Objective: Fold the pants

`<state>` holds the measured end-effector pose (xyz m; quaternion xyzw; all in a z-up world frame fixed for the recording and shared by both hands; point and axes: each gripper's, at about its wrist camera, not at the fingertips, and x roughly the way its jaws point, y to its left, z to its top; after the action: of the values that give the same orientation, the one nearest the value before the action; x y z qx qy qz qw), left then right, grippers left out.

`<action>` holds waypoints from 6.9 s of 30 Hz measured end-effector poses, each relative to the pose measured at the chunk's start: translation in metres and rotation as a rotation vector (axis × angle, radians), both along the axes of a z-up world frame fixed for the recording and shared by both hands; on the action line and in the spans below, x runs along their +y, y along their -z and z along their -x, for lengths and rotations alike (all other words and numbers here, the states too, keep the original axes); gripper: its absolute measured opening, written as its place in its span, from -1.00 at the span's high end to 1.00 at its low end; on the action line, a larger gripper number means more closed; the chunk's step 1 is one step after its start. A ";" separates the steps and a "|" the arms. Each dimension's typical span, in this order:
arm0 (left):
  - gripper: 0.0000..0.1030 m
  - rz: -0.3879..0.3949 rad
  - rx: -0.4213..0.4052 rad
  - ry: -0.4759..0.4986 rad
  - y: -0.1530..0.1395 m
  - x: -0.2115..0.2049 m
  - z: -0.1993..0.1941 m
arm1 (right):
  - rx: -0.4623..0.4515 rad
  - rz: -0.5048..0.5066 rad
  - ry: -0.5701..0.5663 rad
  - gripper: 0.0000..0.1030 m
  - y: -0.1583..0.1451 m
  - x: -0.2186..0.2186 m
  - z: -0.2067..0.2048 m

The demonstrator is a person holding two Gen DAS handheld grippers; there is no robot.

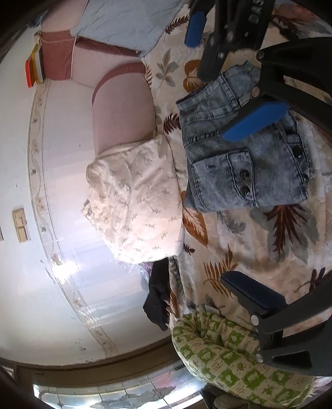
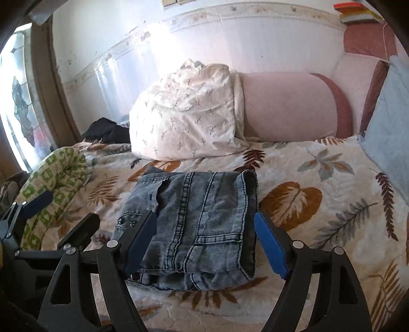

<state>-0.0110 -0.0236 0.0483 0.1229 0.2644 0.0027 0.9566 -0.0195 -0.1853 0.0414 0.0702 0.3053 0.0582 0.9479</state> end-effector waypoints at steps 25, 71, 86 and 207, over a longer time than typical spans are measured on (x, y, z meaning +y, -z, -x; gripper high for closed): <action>-0.99 0.051 -0.122 -0.342 -0.026 0.083 0.015 | -0.187 0.000 0.153 -0.63 -0.033 -0.006 0.053; -0.99 0.115 0.002 -0.181 -0.002 0.107 0.081 | -0.331 0.232 0.127 -0.76 -0.009 0.087 0.132; -0.99 0.127 -0.011 -0.188 -0.005 0.123 0.092 | -0.368 0.240 0.127 -0.77 -0.009 0.097 0.143; -0.99 0.129 -0.017 -0.205 -0.005 0.147 0.094 | -0.320 0.212 0.153 -0.77 -0.004 0.105 0.129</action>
<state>-0.1049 0.1233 0.0534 0.0335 0.2673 0.0847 0.9593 -0.1489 -0.0807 0.0457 -0.0169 0.1492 -0.0361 0.9880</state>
